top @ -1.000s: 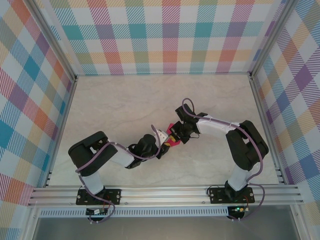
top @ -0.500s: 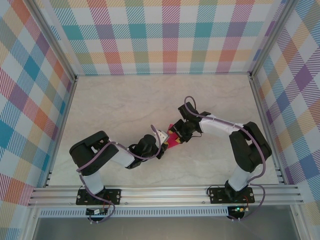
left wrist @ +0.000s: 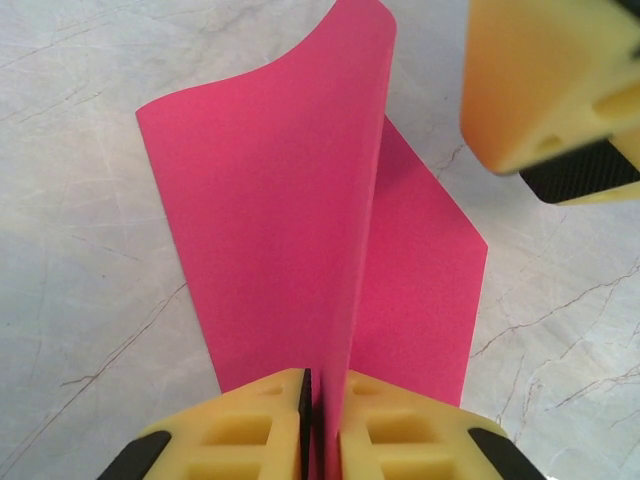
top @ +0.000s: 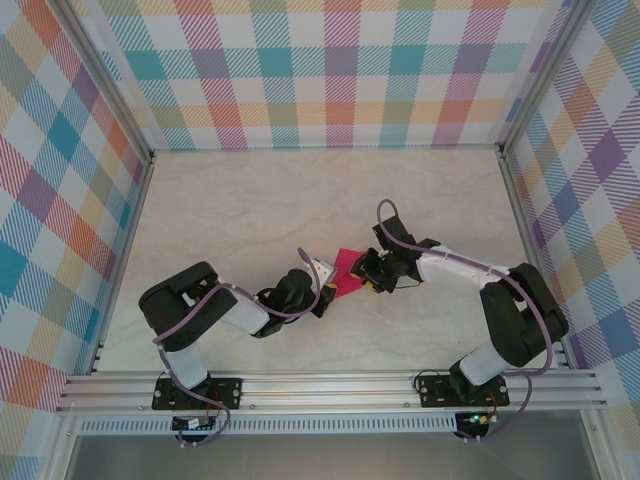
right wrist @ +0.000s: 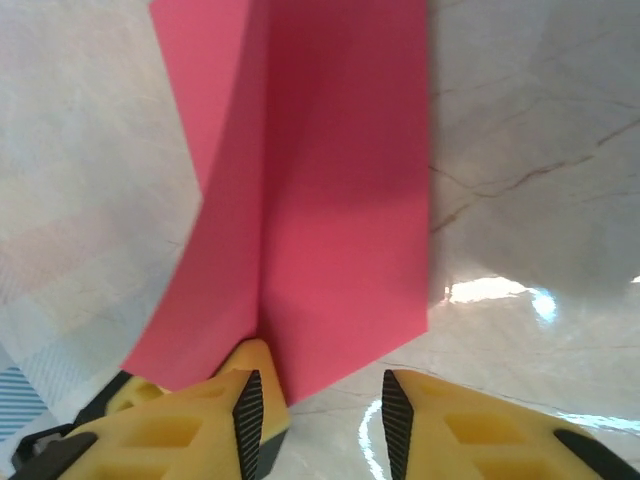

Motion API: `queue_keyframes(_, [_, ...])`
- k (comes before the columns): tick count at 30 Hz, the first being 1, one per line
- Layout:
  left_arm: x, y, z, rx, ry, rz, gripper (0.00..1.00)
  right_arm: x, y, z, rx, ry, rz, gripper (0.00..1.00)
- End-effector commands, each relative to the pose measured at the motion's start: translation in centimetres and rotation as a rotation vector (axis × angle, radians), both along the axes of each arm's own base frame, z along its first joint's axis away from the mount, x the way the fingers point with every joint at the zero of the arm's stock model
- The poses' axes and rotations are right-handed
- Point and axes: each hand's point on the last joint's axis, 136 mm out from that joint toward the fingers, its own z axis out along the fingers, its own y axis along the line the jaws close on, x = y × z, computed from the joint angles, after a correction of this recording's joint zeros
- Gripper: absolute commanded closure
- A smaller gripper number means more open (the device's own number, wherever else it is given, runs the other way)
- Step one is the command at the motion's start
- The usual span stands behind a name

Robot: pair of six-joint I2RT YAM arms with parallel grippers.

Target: Fold a paper plane with a square sheet of paper (pick it up from the middle)

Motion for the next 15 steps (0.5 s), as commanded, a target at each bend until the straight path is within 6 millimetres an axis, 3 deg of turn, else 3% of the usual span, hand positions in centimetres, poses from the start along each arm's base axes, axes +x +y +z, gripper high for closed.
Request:
queue_keyframes(1, [-0.6,-0.8,1.0,-0.044,-0.004,-0.018,0.85,1.3,0.6,0.2,0.026,-0.06,0.03,0.7])
queue_keyframes(8, [-0.6,-1.1,1.5,-0.052,0.014,-0.021,0.8,2.9,2.4,-0.7,0.063,-0.066,0.075,0.76])
queue_keyframes(15, [-0.4,-1.3,2.5,-0.047,0.061,0.001,0.73,2.6,2.1,-2.2,0.04,-0.037,0.069,0.77])
